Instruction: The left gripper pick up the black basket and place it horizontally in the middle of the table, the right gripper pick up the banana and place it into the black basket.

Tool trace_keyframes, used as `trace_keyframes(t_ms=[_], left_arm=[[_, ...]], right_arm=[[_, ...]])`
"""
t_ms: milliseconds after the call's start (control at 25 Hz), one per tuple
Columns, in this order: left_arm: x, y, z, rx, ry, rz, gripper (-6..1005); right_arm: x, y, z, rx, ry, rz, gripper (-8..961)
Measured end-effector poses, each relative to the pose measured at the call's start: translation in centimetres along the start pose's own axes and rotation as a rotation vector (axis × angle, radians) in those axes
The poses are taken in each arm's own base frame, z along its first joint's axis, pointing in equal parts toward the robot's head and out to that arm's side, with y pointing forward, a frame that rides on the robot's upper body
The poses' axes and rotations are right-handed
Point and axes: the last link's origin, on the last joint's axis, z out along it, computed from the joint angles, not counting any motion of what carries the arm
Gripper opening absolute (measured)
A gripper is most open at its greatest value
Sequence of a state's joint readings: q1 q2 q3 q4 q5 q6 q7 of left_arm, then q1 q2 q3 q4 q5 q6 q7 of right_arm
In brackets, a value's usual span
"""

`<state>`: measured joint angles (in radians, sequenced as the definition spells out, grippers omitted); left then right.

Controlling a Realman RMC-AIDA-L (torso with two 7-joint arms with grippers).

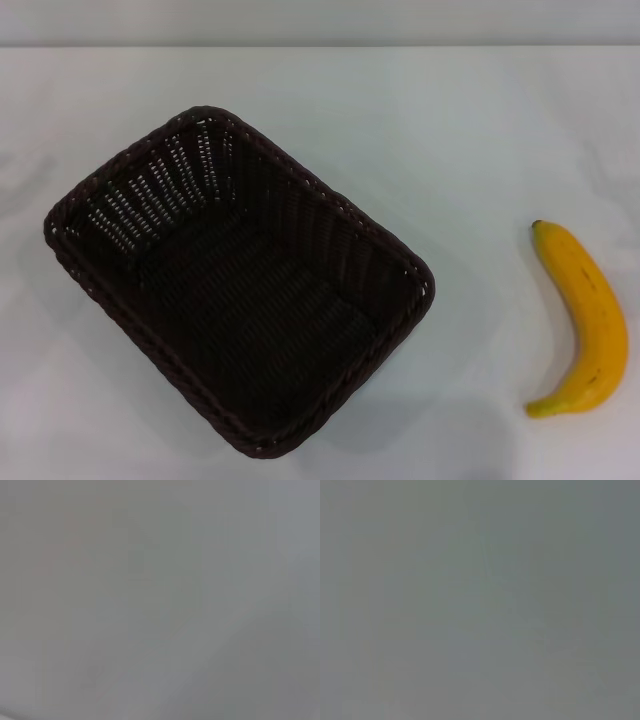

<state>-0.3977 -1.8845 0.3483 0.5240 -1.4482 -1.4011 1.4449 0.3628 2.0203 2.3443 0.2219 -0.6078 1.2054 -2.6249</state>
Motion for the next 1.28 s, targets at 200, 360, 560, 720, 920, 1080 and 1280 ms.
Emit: trace_keyframes(t_ms=[200,360,560,720,920,1080,1280], left_arm=[[3.8,2.4,5.5,-0.046,-0.321,0.078,829],[6.0,4.9,9.1,-0.017,-0.592,0.156,828],[6.6,8.1,11.6,0.002,-0.855,0.232,828],[5.7,8.5,11.7,0.038,-0.983,0.290,827],[3.1,9.6,13.4,0.063,-1.085,0.371,826],[1.1,10.2,14.4,0.049,-1.105,0.418,826],[-1.0,10.4,14.9,0.053,-1.149,0.426,816]], right_arm=[[-0.1,0.5,0.4,-0.013,-0.010,0.005,858],[-0.1,0.7,0.6,-0.018,-0.011,0.008,858],[-0.1,1.1,0.9,-0.026,-0.012,0.015,858],[-0.2,1.7,1.5,-0.044,-0.016,0.024,858],[-0.1,1.2,1.0,-0.032,-0.008,0.055,858],[-0.1,1.0,0.9,-0.029,-0.009,0.053,858],[-0.2,0.9,0.9,-0.028,-0.013,0.049,858]])
